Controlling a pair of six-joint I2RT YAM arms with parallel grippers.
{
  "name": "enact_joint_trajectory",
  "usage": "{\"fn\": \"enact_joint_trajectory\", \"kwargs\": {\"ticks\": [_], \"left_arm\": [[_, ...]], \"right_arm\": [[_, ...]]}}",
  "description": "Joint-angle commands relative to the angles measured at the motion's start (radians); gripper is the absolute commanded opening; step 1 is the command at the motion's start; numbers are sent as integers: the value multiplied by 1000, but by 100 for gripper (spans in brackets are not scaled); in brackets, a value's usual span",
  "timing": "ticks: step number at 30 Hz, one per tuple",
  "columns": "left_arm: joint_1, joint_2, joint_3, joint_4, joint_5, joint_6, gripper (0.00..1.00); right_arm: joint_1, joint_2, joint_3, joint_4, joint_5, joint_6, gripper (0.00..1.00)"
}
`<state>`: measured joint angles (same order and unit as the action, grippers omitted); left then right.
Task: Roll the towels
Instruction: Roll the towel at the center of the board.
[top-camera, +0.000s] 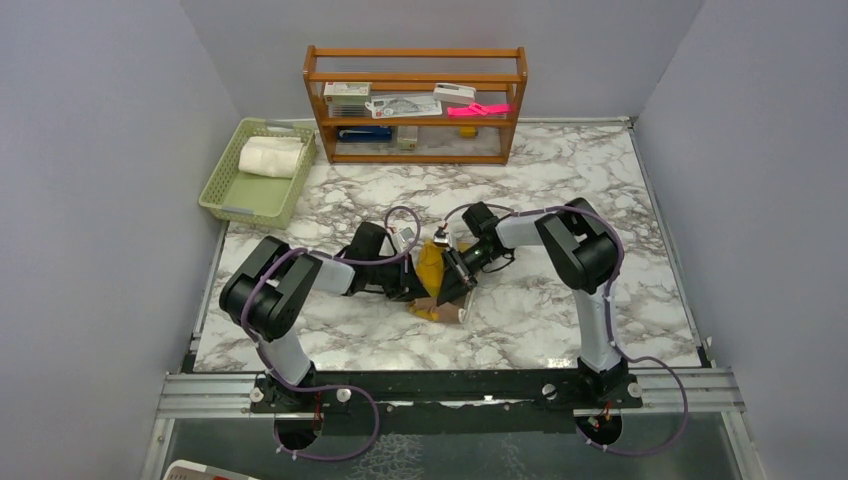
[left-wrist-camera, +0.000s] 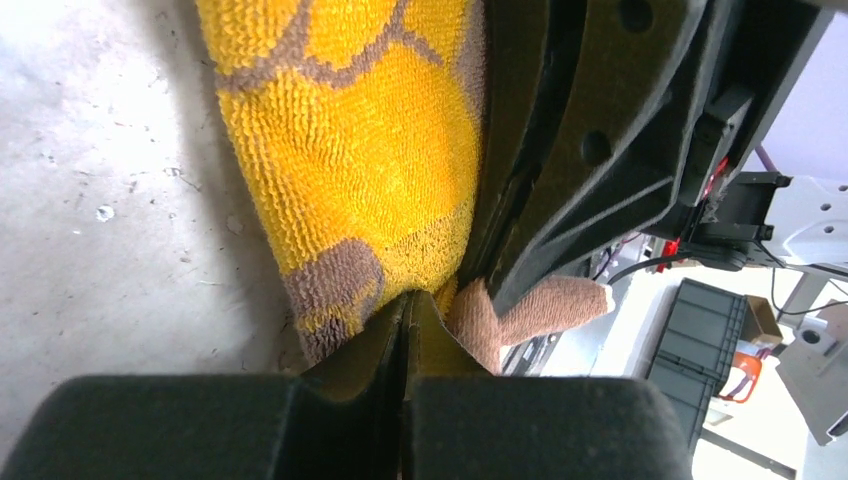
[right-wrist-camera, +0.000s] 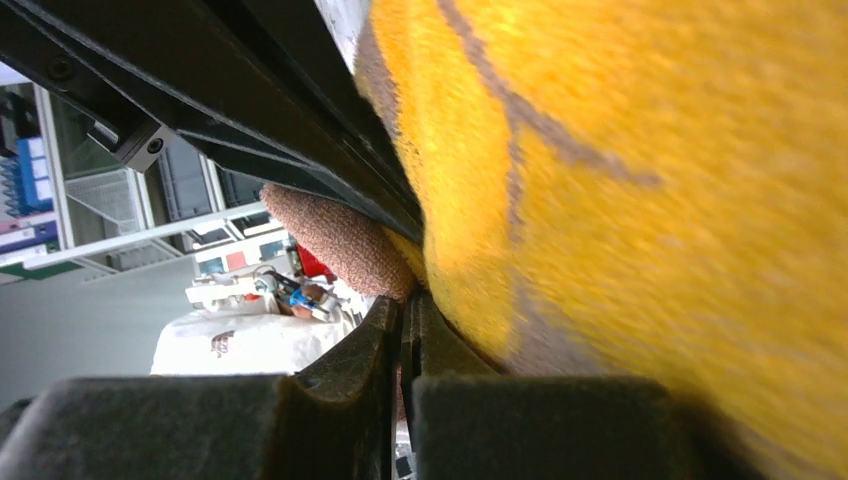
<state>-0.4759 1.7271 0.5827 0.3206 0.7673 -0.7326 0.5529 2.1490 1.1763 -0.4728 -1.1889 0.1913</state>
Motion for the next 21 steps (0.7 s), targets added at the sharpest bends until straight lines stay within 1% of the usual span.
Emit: {"fn": "enact_joint_trajectory", "kwargs": {"ticks": [1,6,12,13,14,16,18,21], "left_arm": [[-1,17,7,-159,-250,106,0],[0,-18,48,-214,-257,113,0],[43,-192,159,-337,-260,132,0],[53,-224,180,-356,-256,140,1],[62,-261,199,-370,-249,148,5],[73,-325,219,-381,-214,167,7],[77,-369,222,-377,-149,183,7],[76,-394,181,-315,39,165,0]], "right_arm": [[-56,33,-36,20,15,-32,1],[-59,60,-58,36,40,-24,1],[-59,94,-113,83,48,3,1],[-59,97,-118,92,49,8,1],[-59,99,-121,99,49,13,1],[-60,103,-124,108,48,20,1],[-60,105,-123,114,55,26,1],[-61,114,-118,115,60,29,1]]}}
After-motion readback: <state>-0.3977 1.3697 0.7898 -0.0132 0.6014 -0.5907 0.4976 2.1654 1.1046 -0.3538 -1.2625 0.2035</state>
